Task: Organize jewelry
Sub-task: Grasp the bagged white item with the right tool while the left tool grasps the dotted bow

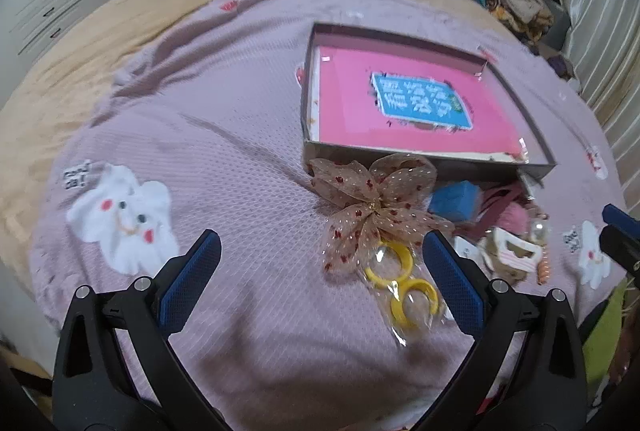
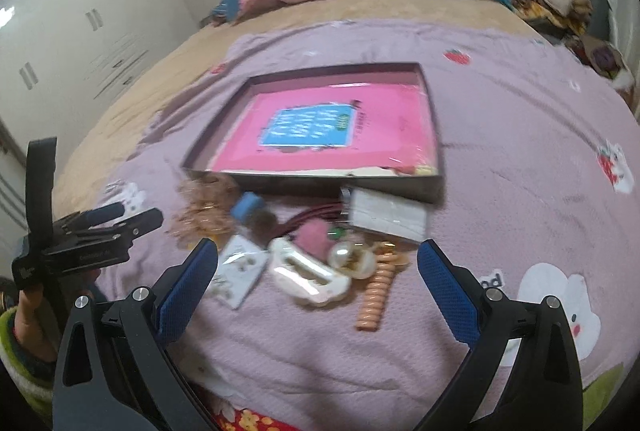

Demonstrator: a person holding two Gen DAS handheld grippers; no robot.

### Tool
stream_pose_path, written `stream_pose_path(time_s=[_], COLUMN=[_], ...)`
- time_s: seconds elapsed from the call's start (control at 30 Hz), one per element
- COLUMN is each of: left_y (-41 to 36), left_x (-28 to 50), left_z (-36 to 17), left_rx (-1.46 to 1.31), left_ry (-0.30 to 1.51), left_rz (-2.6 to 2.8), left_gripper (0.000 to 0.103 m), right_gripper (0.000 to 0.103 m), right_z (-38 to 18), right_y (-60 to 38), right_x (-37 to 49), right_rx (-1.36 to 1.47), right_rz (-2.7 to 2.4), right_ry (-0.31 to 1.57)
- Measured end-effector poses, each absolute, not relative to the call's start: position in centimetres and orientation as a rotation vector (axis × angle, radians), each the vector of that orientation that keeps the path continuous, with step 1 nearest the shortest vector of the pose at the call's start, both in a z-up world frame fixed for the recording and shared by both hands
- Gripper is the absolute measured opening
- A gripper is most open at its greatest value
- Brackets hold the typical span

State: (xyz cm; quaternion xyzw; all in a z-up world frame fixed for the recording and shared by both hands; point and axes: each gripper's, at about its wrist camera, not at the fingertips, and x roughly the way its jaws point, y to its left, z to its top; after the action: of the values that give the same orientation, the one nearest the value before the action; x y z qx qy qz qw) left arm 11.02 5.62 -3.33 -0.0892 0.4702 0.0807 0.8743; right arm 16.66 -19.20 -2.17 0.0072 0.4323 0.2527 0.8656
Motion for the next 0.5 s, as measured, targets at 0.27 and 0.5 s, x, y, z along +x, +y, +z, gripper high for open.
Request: stream_pose_path(time_s=[0.27,0.5], left_y=[6.7,7.2], left_x=[13.9,15.3], left_z=[-6.2,-7.8], left_rx=[-0.275,-0.361], left_ry=[1.037,1.075], left_rz=[0.131,0.102], left_gripper=[0.095,0.095], right_gripper=[0.099,0.099], right_z=[-5.9,-8.7], right_y=[-20.9,-21.0], right_x=[20.9,23.7], right_rx=[0.096,0.154], right_rz=[0.483,0.483], right_ry=[0.999,1.075])
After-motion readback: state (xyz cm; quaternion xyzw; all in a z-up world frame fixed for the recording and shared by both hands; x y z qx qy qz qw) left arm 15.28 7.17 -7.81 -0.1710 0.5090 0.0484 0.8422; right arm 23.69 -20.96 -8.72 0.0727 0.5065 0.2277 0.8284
